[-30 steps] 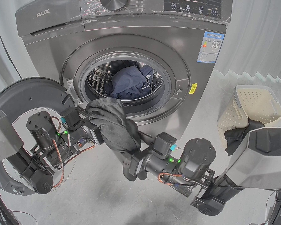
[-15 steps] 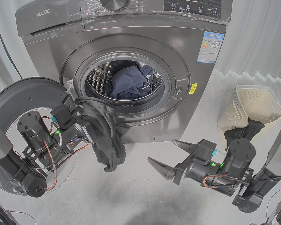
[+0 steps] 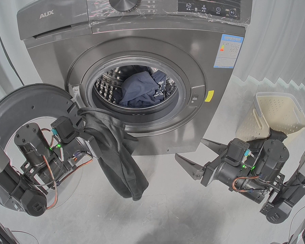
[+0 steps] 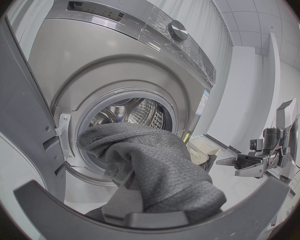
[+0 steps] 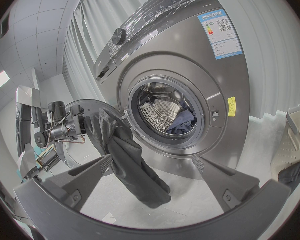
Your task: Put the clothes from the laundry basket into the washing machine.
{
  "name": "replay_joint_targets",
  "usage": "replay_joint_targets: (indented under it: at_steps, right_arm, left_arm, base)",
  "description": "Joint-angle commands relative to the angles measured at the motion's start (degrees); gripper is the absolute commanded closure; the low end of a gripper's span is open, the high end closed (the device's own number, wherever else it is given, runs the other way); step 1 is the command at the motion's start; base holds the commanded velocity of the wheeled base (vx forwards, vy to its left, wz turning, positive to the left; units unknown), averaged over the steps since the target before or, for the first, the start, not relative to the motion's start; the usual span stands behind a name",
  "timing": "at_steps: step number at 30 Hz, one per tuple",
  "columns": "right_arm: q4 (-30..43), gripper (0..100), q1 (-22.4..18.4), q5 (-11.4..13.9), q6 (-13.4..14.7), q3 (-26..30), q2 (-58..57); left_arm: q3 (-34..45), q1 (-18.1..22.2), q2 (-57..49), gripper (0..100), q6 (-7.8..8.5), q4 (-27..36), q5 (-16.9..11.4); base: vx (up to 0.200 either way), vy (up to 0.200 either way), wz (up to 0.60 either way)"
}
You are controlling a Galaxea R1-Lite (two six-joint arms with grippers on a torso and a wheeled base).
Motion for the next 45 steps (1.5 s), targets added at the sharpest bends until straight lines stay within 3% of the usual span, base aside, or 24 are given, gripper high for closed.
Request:
replay_joint_targets:
  at_steps: [1,12,17,20,38,45]
  right_arm:
    - [-0.03,0,-0.03,-0.05,0.02,-0.02,-0.16]
    - [-0.03,0,0.15,-0.49,0.02,0.07,-0.07]
    - [-0.03,0,0.23,-0.41,0.02,0.07,-0.07]
    - [-0.03,0,0.32,-0.41,0.02,0.07,-0.07]
    - [-0.03,0,1.2,-0.32,-0.07,0.68,-0.07]
    - [-0.03,0,1.64,-0.32,0.02,0.77,-0.07]
  left_arm:
    - [-0.01,-0.05,0.01,100,0.12,-0.01,0.06]
    - [0.17,-0.67,0.89,100,0.38,-0.01,0.14]
    - [0.52,-0.67,2.3,100,2.58,-0.1,0.14]
    - [0.61,-0.93,2.39,100,3.02,-0.1,0.23]
    - [0.96,-1.9,2.74,100,3.02,-0.19,0.14]
    - [1.66,-4.71,2.39,100,2.93,-0.19,0.5]
  base:
    - [0.2,0.0,0.0]
    - [0.145,0.0,0.0]
    - [0.0,0.0,0.0]
    - [0.0,0.0,0.0]
    - [0.033,0.067,0.0]
    - [0.0,0.0,0.0]
